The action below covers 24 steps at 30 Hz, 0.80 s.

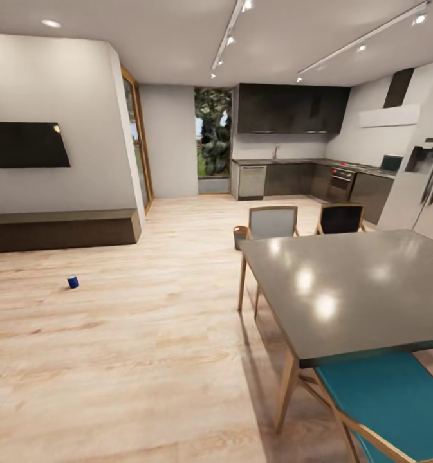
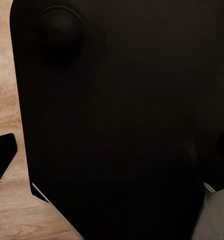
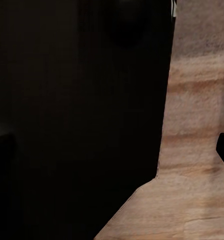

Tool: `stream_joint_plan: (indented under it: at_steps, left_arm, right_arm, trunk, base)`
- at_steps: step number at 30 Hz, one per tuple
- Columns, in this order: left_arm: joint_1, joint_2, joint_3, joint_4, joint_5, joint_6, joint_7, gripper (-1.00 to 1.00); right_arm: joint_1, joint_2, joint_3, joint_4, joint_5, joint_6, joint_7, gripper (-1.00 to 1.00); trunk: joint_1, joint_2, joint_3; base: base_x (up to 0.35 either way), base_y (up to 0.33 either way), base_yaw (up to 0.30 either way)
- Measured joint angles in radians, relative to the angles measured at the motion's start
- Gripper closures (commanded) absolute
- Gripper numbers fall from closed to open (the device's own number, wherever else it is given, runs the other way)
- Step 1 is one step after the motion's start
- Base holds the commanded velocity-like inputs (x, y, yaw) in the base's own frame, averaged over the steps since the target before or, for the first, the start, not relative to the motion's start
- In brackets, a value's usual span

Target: Put the three can of soda from the living room inside the tash can in the kitchen.

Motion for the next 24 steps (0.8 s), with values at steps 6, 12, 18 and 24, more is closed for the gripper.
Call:
stream_joint_plan:
  at_steps: [6,12,18,24]
  left_arm:
    - [0.001,0.0,0.0,-0.001,0.001,0.003,0.001,-1.0]
    - [0.0,0.0,0.001,-0.001,0.002,0.003,0.015,-1.0]
    - [0.001,0.0,0.0,-0.001,0.002,0.003,0.015,-1.0]
    - [0.0,0.002,0.0,-0.001,0.015,0.004,0.015,-1.0]
  right_arm:
    - [0.0,0.0,0.0,0.0,0.0,0.0,0.0,-1.0]
    - [0.0,0.0,0.0,0.0,0.0,0.0,0.0,-1.0]
    - [0.0,0.001,0.0,0.0,0.0,0.0,-0.001,-1.0]
    - [0.0,0.001,0.0,0.0,0.0,0.0,-0.001,-1.0]
  trunk:
    - [0.0,0.0,-0.006]
    - [0.0,0.0,-0.013]
    - [0.0,0.0,-0.019]
    - [0.0,0.0,-0.026]
  base:
    - [0.277,0.256,0.201]
    - [0.278,0.252,0.201]
    - [0.284,0.246,0.2]
    - [0.295,0.234,0.2]
